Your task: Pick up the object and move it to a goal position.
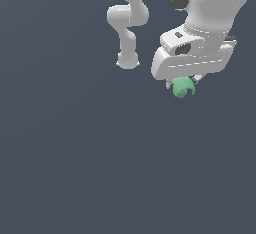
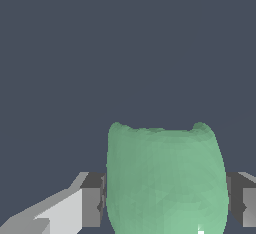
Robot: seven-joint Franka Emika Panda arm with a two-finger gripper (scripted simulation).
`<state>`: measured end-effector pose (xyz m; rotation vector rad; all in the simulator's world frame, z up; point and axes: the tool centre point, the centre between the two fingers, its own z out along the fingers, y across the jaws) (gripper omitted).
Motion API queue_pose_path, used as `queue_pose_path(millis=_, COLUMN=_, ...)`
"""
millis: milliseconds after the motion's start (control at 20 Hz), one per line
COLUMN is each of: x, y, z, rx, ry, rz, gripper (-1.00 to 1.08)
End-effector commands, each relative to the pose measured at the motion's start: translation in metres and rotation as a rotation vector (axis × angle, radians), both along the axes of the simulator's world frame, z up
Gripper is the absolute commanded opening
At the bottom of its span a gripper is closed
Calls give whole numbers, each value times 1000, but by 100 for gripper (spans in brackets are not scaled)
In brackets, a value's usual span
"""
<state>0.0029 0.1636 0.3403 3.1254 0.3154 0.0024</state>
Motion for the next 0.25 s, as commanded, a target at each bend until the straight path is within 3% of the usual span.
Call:
queue_pose_path(millis=0, x=-1, y=3, z=8, rx=0, ry=1, rz=-1, gripper=-100)
queue_pose_path(millis=200, x=0, y=4, z=11, rx=0, ry=2, rz=-1, gripper=-100)
